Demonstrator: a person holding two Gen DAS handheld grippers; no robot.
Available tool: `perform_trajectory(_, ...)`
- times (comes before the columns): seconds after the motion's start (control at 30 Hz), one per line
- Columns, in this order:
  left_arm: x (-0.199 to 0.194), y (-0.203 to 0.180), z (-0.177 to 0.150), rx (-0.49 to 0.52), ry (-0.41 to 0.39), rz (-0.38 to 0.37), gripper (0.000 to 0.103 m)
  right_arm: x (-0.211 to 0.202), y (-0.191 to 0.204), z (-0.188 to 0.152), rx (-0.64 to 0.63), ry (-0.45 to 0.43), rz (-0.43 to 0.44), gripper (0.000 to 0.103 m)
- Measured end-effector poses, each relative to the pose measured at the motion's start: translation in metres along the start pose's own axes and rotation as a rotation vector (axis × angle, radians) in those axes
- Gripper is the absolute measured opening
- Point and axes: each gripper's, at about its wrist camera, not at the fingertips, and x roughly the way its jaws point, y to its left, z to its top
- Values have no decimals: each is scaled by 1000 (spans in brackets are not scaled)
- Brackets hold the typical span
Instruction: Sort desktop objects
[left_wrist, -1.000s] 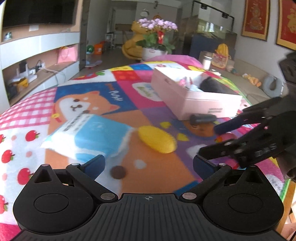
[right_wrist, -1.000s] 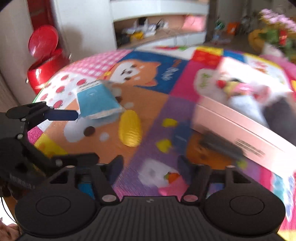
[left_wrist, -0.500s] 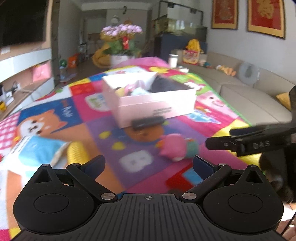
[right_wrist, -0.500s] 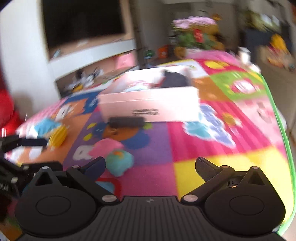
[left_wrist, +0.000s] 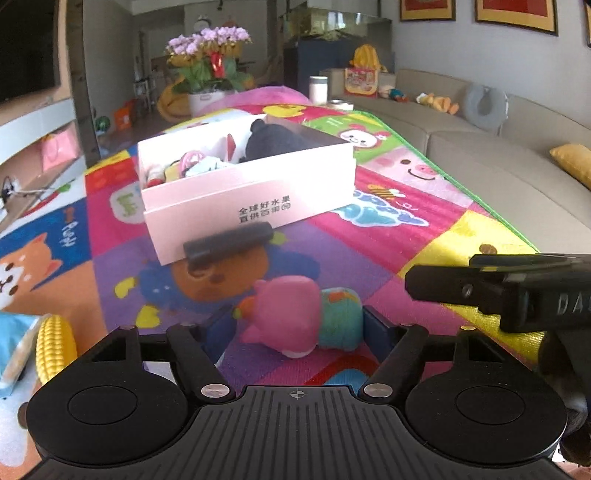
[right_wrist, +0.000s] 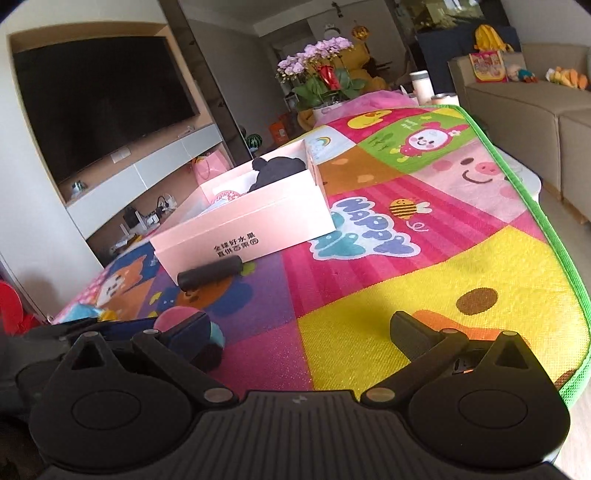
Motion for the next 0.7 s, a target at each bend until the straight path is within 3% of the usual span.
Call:
perform_trajectory(0.1,-10,3,-6,7,-2,-3,77,2,6,-1,-37,11,-25,103)
perform_trajectory(0.23,-34,17,-22,12,-17,79,78,4,10,-1,-57,21,-48,103)
perform_trajectory(0.4,-61,56,-45,-117,-6,182,83,5,15,0,-68,43,-73,103)
perform_trajectory(0.47,-67,69,-51,-185,-7,195,96,8,19,1,-85,57,-96,103)
perform_trajectory(0.53,-72,78,-54,-238,-16,184,98,12,27,0,-133,81,-128,103)
perform_trajectory(0.63,-72,81,-55,-239,-7,174,102,21,43,-1,-269,149,-176,103)
perform_trajectory(0.7,-71,79,-57,-226,-4,161,102,25,52,4,-301,199,-152,103)
